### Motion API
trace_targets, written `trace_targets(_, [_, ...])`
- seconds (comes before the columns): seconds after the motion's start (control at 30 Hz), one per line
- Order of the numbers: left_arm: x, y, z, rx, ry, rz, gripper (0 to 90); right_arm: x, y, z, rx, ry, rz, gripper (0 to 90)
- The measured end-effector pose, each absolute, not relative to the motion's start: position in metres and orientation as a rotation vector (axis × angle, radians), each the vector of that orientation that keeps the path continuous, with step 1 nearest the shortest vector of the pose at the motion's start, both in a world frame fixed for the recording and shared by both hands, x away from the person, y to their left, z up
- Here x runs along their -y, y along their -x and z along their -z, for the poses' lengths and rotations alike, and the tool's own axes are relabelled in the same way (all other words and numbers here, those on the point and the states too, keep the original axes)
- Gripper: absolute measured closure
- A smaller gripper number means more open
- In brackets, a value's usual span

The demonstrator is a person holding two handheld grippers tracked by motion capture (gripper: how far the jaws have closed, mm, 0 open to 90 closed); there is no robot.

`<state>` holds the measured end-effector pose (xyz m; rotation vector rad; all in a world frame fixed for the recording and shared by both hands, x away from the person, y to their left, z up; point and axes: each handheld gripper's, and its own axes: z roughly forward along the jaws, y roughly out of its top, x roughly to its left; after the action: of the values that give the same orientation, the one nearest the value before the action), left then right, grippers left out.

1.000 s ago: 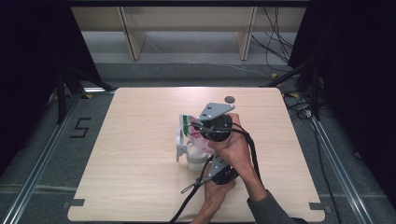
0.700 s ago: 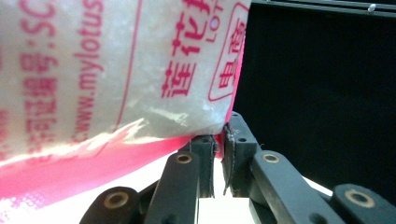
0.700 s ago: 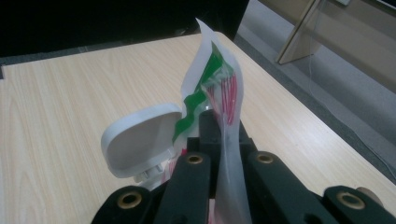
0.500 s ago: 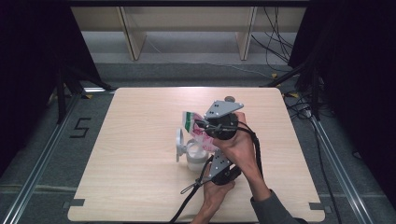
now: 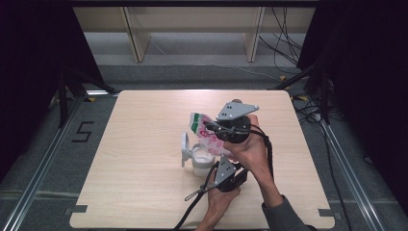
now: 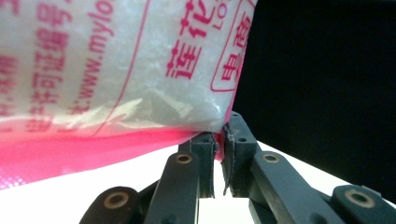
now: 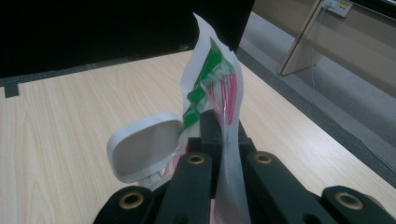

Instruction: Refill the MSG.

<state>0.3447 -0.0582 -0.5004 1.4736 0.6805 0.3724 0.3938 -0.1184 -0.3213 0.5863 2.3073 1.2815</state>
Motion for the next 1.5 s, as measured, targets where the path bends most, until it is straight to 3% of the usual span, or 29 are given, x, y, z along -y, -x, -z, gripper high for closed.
trace_targets(1.5, [0.039, -0.333, 0.506, -0.634, -1.585, -0.411, 83.3, 0.148, -0.39, 0.317, -2.26, -0.584, -1.42, 90.0])
